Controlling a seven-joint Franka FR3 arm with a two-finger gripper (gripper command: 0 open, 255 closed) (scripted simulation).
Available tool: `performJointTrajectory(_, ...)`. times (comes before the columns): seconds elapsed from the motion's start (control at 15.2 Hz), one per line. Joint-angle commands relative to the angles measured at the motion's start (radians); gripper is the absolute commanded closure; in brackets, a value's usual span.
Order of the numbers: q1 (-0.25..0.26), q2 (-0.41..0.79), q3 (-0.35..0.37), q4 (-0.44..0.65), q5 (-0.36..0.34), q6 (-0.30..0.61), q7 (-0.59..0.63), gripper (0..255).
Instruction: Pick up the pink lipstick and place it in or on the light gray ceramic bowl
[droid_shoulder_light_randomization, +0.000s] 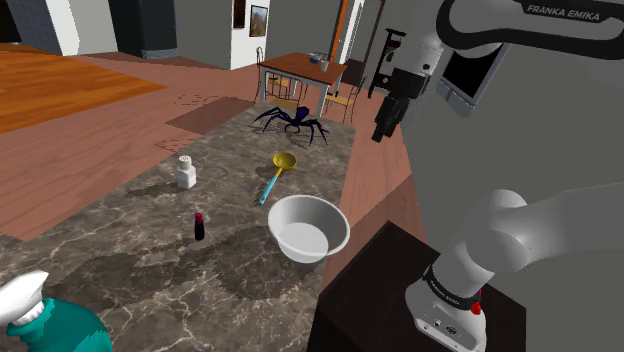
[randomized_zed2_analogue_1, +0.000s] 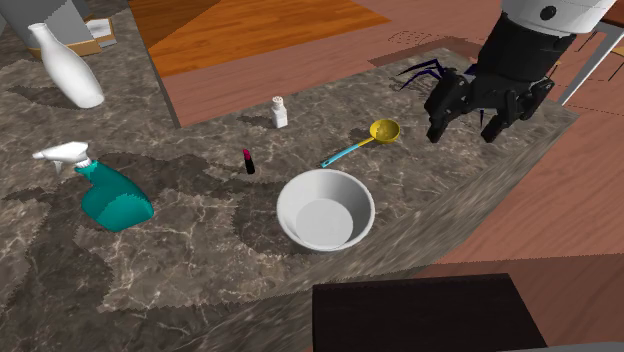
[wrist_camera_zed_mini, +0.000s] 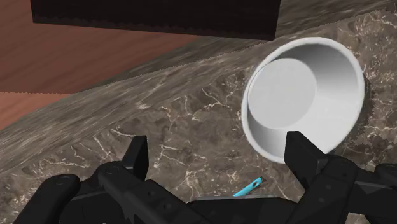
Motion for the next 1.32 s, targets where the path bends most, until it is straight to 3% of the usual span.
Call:
performJointTrajectory(0.0, 0.0, 0.0, 0.0, 0.0, 0.0, 0.0, 0.0, 0)
performJointTrajectory(0.66, 0.045, 0.348, 0.184, 0.17, 0.104, 0.06, 0.276, 0)
performJointTrajectory(1.25, 0.084, 0.72, 0.294, 0.426, 0.122, 0.076, 0.518, 0)
